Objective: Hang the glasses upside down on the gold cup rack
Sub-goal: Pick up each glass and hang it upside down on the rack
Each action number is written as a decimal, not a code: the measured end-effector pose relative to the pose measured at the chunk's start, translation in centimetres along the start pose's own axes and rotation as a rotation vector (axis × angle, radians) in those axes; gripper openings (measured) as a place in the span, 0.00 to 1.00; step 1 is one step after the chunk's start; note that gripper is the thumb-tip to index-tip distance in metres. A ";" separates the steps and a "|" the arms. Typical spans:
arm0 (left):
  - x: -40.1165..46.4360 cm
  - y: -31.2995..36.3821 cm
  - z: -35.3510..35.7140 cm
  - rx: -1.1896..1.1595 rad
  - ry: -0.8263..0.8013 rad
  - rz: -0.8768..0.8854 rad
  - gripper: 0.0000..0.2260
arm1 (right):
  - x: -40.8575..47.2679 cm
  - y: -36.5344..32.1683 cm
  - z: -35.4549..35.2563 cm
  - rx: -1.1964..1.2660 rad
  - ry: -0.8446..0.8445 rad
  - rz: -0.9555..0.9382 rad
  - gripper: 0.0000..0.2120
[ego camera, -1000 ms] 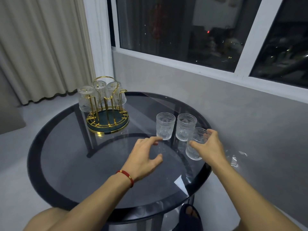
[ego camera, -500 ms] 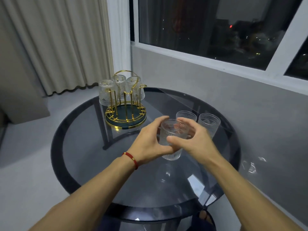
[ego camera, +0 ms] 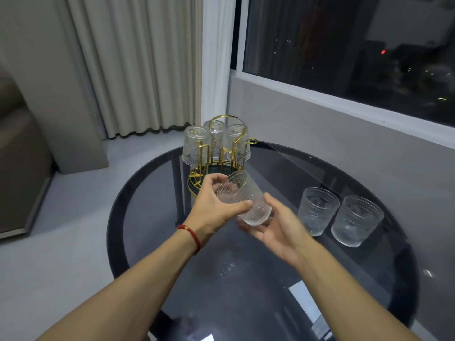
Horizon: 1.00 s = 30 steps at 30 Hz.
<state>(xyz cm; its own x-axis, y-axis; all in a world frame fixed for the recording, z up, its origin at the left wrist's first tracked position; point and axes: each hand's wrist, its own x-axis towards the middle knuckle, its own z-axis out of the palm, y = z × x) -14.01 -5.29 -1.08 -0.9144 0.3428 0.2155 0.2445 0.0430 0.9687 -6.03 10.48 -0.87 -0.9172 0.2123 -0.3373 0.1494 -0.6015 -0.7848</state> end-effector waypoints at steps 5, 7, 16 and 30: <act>1.4 -1.5 -2.3 0.113 -0.215 0.022 0.37 | 0.7 -0.9 0.2 -0.070 0.078 -0.228 0.17; 1.9 -2.8 -3.5 0.325 -0.275 0.048 0.40 | 0.1 -1.6 0.4 -0.238 0.184 -0.383 0.17; 2.3 -7.8 -2.9 1.020 -0.226 0.222 0.30 | -2.7 -5.5 7.2 -0.793 0.241 -0.841 0.24; 1.8 -7.9 -2.8 1.000 -0.177 0.247 0.31 | 7.8 -6.8 17.0 -1.250 0.247 -0.818 0.29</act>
<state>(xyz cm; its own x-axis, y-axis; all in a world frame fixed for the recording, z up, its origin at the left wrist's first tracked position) -18.50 -7.61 -7.99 -0.7621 0.5766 0.2946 0.6475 0.6827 0.3387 -20.53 3.14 10.70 -0.8366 0.3507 0.4208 -0.0307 0.7370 -0.6752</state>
